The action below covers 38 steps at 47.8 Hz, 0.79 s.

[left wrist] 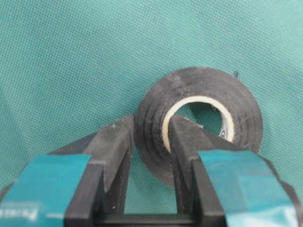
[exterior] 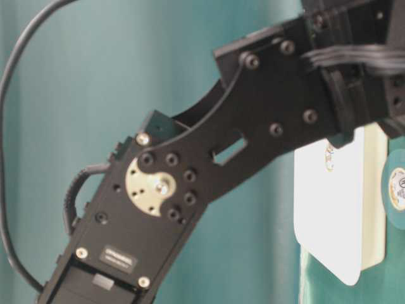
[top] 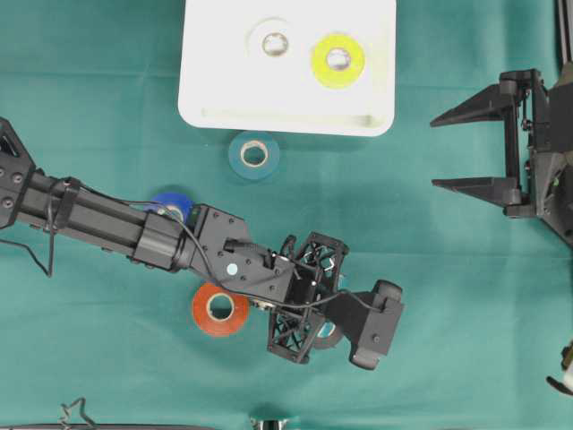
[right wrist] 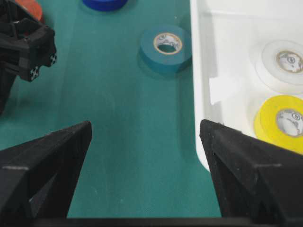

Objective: Pick up the tape from a random location and place it into the white case.
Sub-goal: 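Lower the left gripper and close it on the black roll's rim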

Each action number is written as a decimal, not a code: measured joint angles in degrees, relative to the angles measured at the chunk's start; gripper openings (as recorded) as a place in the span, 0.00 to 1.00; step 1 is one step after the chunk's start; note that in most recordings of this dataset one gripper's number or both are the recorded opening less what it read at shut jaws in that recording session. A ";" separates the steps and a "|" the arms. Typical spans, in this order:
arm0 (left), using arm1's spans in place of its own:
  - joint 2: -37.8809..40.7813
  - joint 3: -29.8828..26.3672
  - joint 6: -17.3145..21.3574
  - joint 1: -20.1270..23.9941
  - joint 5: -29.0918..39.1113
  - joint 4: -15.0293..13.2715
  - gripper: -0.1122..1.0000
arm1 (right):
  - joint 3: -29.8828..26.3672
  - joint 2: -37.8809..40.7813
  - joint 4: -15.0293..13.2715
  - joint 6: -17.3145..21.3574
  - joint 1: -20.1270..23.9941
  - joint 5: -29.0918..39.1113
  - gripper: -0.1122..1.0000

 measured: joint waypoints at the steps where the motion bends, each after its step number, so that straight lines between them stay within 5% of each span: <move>1: 0.00 0.00 0.00 0.00 0.09 -0.09 0.27 | 0.00 0.00 -0.09 0.00 0.00 0.00 0.89; 38: -3.87 0.00 0.00 -0.09 3.34 0.00 0.27 | 0.09 0.00 -0.09 0.00 -0.26 0.09 0.89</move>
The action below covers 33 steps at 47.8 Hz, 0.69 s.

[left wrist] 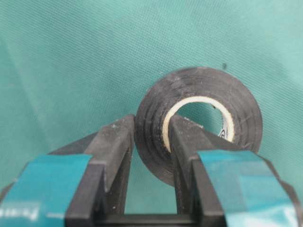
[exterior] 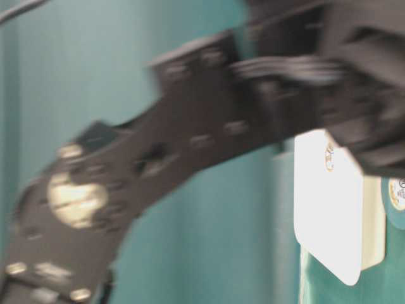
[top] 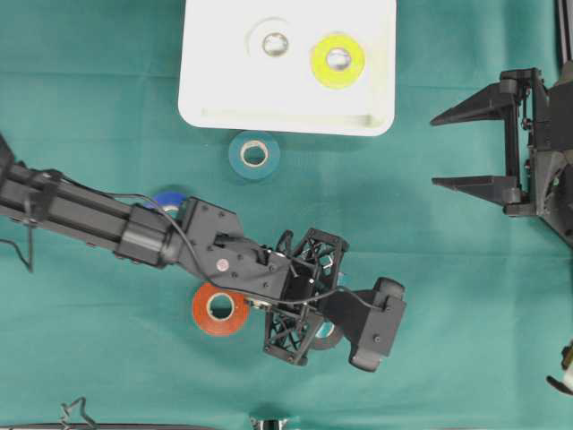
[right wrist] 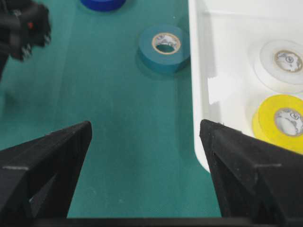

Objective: Pick up the tape from a random location and place it into the white case.
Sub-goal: 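Lower the left gripper and close it on the black roll's rim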

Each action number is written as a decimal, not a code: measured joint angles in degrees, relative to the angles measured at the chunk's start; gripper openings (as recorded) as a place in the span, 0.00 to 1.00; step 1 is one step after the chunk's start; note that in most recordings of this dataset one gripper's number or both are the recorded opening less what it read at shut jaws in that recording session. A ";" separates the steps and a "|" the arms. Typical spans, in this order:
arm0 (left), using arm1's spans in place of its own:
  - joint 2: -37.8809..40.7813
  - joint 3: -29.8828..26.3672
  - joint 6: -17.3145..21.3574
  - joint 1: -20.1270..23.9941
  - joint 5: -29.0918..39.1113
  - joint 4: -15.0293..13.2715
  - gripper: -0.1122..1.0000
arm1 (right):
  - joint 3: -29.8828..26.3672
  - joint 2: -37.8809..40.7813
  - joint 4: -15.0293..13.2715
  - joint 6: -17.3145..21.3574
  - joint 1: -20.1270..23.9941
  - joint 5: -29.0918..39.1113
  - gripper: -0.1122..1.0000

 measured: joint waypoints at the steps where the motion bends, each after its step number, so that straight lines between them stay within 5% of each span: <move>1: -0.35 0.00 -0.09 0.09 0.35 0.00 0.27 | -0.09 0.00 0.00 0.00 0.00 0.00 0.89; 33: -9.58 -6.06 -0.09 -0.26 13.27 0.00 0.27 | -0.35 0.00 0.09 0.00 0.00 0.00 0.89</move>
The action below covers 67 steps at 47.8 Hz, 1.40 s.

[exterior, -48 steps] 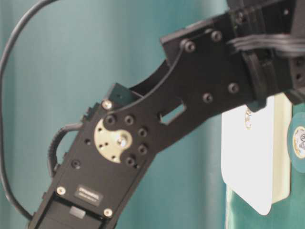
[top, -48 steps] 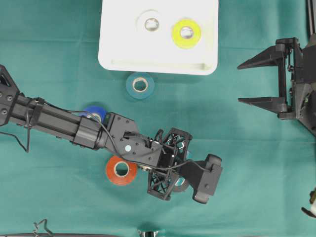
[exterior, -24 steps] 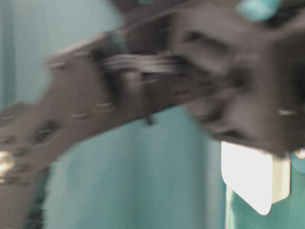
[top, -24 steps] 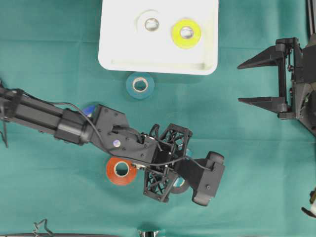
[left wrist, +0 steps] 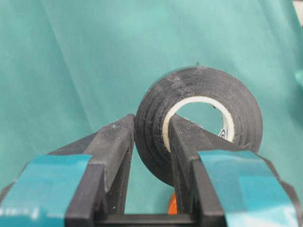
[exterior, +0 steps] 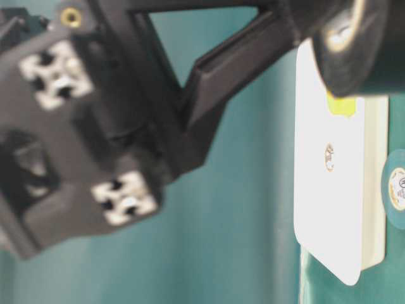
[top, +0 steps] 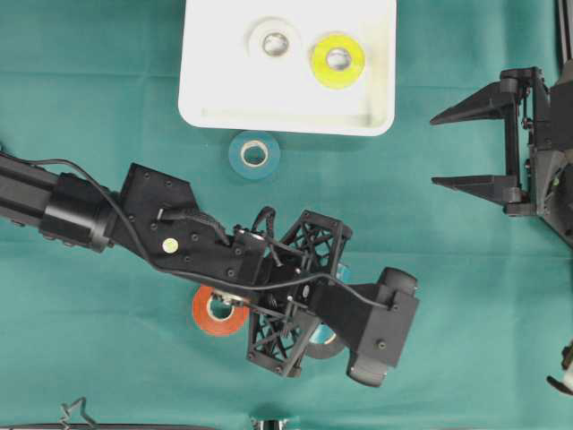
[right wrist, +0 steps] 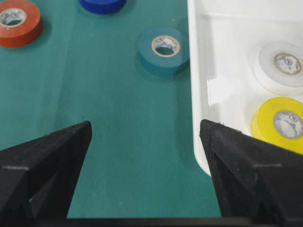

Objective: Pick up the tape from a random location and place it into the white case.
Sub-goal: 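Lower the left gripper and close it on the black roll's rim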

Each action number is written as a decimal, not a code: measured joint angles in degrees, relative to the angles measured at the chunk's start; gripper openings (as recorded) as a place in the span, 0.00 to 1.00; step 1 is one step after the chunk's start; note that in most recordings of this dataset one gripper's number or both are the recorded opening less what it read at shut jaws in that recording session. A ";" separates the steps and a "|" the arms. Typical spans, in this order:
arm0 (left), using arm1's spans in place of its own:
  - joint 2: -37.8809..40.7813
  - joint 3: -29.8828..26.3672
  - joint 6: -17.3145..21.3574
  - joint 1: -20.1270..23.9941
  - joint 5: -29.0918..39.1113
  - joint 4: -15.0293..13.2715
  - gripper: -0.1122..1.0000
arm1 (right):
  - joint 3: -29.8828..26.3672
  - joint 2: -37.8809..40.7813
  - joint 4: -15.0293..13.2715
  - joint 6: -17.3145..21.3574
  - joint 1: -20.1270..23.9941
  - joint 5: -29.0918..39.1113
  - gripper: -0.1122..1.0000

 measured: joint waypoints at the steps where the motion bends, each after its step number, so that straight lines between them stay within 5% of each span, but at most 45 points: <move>1: -0.09 -0.44 0.00 0.00 0.44 0.00 0.27 | 0.00 0.09 -0.09 0.00 -0.09 0.00 0.89; 67: -2.55 -2.37 0.09 0.00 2.46 0.35 0.27 | 0.00 0.00 -0.09 0.00 -0.09 0.00 0.89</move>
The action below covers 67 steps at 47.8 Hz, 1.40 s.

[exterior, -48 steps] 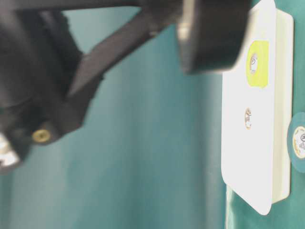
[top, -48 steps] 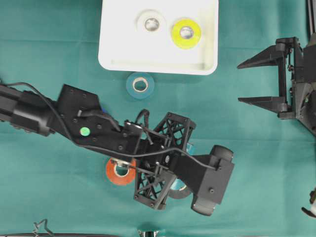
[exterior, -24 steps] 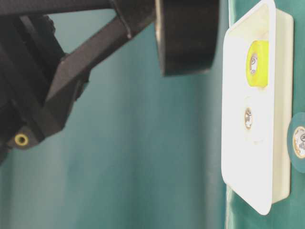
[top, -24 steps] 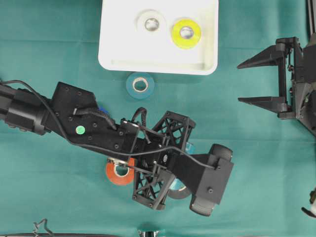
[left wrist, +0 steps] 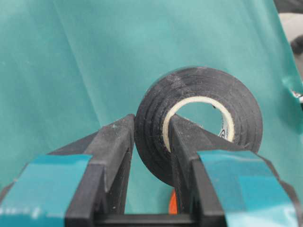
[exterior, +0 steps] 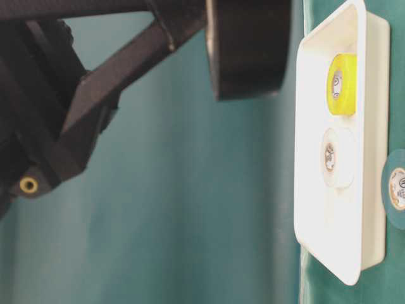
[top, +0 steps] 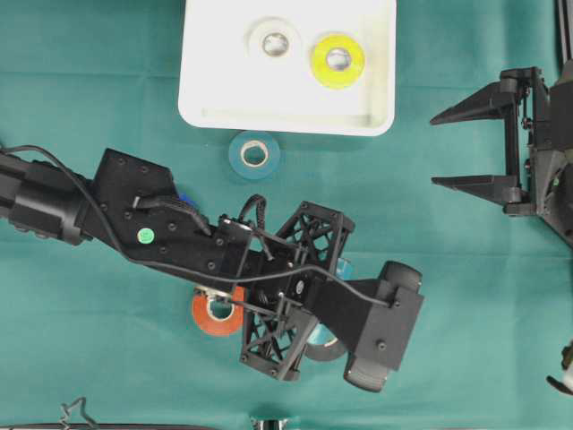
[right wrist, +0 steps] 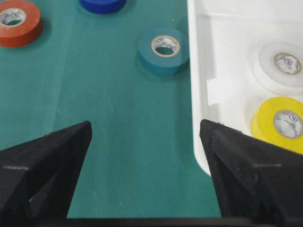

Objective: Pick up the tape from a random location and place it into the white case.
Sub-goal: 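Lower the left gripper and close it on the black roll's rim, then lift the black roll and carry it toward the white tray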

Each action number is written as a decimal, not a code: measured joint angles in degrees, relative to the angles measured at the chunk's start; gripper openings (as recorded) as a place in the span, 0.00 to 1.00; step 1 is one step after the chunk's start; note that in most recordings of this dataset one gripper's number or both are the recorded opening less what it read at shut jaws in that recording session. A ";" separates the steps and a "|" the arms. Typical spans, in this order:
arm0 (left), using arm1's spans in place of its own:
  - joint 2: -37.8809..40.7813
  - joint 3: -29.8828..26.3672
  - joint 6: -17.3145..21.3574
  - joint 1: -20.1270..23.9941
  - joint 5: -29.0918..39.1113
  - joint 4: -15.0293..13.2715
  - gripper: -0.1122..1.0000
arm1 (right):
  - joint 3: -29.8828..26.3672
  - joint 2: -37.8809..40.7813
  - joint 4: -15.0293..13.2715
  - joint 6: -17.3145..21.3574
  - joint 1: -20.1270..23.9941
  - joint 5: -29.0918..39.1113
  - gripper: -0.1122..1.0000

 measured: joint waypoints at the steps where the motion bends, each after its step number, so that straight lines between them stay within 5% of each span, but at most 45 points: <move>1: 0.00 0.00 0.00 0.00 0.00 -0.09 0.27 | 0.00 0.00 0.00 0.00 0.00 0.00 0.89; 26: -4.31 5.98 -0.09 0.00 -0.97 -0.09 0.27 | 0.00 0.00 0.00 0.00 0.00 0.00 0.89; 58: -25.22 35.24 -2.02 1.32 -12.66 -0.09 0.27 | -0.44 0.09 0.09 0.00 0.00 0.44 0.89; 67: -27.95 38.58 -3.78 1.14 -15.03 0.00 0.27 | -0.53 0.18 0.00 0.00 0.00 0.44 0.89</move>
